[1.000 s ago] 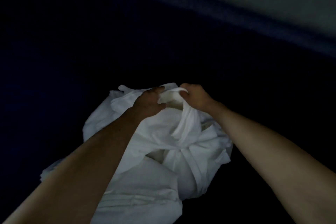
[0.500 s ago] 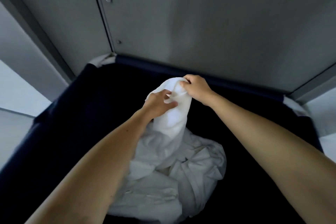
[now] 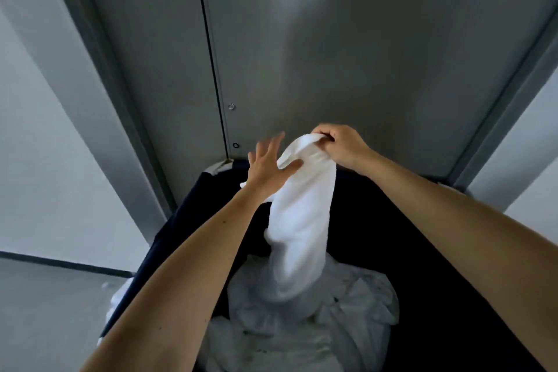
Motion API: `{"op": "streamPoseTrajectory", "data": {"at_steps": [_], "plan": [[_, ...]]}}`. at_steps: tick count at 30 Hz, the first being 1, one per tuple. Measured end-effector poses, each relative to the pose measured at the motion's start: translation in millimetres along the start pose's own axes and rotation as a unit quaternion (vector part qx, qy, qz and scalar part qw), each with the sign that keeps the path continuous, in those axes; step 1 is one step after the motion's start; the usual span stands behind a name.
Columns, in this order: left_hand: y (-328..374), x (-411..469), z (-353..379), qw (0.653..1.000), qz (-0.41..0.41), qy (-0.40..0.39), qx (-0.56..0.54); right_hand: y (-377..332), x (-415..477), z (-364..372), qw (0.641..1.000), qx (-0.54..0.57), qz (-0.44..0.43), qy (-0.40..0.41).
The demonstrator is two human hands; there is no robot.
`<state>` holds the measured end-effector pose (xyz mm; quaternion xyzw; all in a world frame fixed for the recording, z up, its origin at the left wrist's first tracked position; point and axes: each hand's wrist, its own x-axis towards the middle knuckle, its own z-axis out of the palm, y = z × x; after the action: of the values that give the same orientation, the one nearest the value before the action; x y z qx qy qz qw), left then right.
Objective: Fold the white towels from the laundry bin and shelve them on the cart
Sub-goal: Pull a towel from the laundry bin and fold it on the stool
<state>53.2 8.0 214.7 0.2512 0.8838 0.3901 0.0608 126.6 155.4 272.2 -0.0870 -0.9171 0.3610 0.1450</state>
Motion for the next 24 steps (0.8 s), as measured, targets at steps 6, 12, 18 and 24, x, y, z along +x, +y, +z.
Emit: {"op": "streamPoseTrajectory", "data": {"at_steps": [6,12,18,24], "plan": [[12.6,-24.3,-13.5,0.998,0.024,-0.035,0.055,-15.0,-38.6,-34.7,0.999,-0.020,-0.005,0.038],[53.6,-32.6,-16.1,0.997,0.064,0.042,0.027,7.1,-56.9,-73.5,0.990,-0.105,0.078,0.052],[106.4,-45.7,10.9,0.990,0.137,-0.020,-0.001,0.6,-65.3,-64.9,0.982,-0.156,0.040,-0.104],[101.3,-40.2,9.7,0.986,0.145,-0.086,0.002,12.7,-67.8,-55.7,0.981,-0.193,0.009,-0.031]]}}
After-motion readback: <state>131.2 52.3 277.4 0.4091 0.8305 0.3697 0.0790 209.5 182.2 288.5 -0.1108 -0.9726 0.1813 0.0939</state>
